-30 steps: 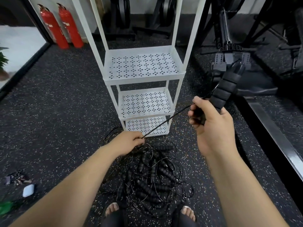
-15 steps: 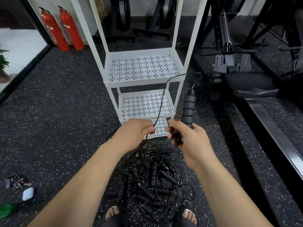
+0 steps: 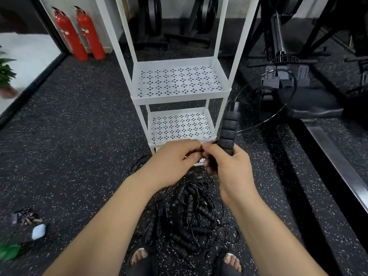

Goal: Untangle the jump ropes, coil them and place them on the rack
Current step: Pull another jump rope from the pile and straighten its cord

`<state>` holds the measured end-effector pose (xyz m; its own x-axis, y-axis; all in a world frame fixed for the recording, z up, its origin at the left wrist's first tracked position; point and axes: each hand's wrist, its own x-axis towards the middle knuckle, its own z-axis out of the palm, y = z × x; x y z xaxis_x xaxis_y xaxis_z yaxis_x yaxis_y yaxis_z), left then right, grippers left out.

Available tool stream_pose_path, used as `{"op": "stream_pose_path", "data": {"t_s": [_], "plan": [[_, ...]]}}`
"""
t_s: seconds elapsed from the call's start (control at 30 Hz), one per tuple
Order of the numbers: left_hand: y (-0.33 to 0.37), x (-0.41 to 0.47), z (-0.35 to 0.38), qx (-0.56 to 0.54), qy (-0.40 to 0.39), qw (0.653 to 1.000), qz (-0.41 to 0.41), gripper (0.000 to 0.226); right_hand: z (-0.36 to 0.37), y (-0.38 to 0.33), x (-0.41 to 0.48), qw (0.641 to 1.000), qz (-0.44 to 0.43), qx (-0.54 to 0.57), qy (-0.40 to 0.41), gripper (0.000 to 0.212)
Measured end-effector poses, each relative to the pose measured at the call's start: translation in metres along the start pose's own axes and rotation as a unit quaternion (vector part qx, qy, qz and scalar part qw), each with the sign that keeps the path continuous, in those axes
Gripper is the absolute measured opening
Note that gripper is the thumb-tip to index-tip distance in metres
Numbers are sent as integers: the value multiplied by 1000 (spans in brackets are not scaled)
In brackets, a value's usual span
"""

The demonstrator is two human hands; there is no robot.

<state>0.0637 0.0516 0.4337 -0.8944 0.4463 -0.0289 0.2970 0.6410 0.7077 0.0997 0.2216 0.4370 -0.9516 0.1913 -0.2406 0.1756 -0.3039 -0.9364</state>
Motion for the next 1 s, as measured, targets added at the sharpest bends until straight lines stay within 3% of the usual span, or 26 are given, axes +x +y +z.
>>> {"op": "stream_pose_path", "data": {"t_s": [0.23,0.57,0.8,1.0], "plan": [[-43,11,12,-13,-64,993,-98,14,-13,-20,13,999,-25,43,19,8],[-78,18,25,62,-81,984,-147,19,-35,-56,19,990,-69,115,52,9],[-76,19,20,30,-39,988,-143,28,-42,-54,20,986,-71,139,57,22],[-59,21,12,19,-26,995,-96,27,-26,-30,18,994,-7,109,10,27]]}}
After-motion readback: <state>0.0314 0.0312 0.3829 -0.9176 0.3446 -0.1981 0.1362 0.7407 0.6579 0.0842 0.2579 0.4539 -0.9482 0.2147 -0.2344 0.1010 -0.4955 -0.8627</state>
